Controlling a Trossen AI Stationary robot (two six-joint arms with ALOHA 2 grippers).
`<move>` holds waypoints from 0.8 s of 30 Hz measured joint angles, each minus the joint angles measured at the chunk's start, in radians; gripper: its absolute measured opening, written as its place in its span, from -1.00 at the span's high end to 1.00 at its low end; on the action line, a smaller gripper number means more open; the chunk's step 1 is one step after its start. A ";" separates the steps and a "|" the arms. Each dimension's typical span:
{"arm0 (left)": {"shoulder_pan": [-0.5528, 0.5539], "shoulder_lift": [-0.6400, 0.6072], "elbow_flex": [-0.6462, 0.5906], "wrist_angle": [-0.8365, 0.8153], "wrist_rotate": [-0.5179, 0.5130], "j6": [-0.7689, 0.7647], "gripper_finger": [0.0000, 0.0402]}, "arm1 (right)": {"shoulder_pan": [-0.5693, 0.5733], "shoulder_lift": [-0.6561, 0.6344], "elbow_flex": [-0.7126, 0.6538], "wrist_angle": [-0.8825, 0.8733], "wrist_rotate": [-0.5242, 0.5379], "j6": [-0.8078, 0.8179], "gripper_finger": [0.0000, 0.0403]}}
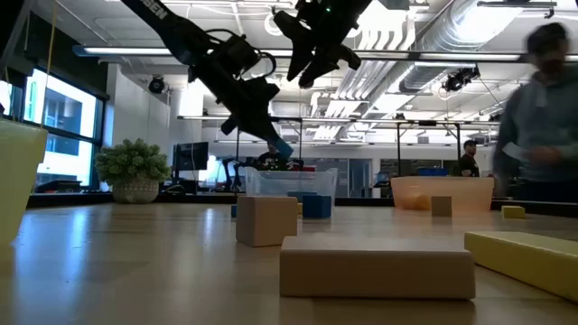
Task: Sort & place blocks by color
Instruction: Put the blue block into the transparent bin
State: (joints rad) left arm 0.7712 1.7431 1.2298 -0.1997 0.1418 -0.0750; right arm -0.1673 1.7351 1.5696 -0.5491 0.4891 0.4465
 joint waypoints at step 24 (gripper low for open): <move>-0.002 0.126 0.016 -0.021 0.002 -0.019 0.62 | 0.003 0.000 0.000 -0.044 -0.036 -0.001 0.36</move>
State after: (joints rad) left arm 0.7692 1.8690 1.2457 -0.2207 0.1440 -0.0937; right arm -0.1646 1.7355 1.5696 -0.5928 0.4529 0.4456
